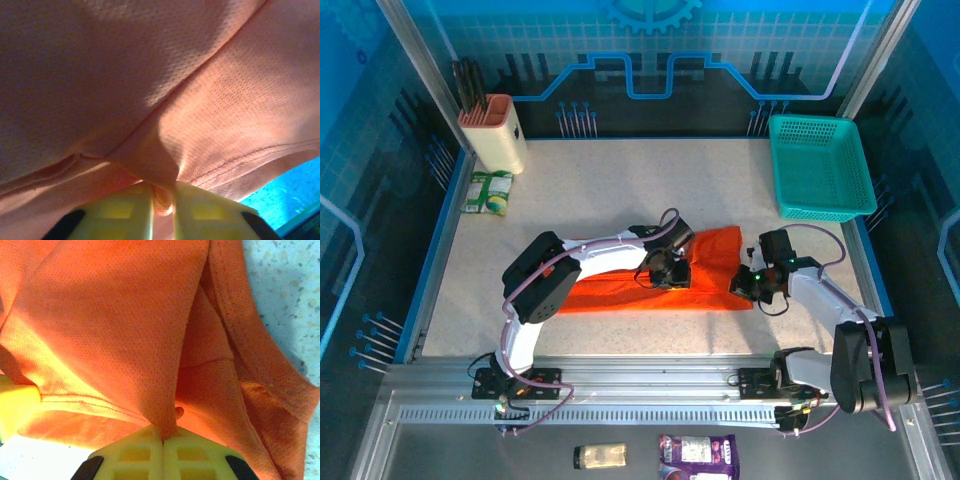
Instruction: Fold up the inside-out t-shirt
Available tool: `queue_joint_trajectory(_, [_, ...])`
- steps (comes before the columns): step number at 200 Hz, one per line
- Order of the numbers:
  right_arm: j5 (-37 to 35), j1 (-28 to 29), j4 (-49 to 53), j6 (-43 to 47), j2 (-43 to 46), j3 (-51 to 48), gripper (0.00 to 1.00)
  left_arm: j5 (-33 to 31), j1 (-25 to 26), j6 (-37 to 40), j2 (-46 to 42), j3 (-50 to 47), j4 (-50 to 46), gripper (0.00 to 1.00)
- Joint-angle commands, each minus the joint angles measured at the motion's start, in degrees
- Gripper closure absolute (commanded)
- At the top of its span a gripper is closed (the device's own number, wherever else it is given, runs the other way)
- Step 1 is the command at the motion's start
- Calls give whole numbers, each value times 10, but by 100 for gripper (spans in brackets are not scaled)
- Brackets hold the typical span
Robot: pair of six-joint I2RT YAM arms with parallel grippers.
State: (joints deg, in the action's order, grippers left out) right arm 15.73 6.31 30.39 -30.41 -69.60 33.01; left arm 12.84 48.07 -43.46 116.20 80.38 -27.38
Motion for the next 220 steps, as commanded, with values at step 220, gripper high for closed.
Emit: queue_joint_trajectory(220, [-1, -14, 97, -19, 45, 125, 71, -4, -34, 20, -112, -28, -25, 73])
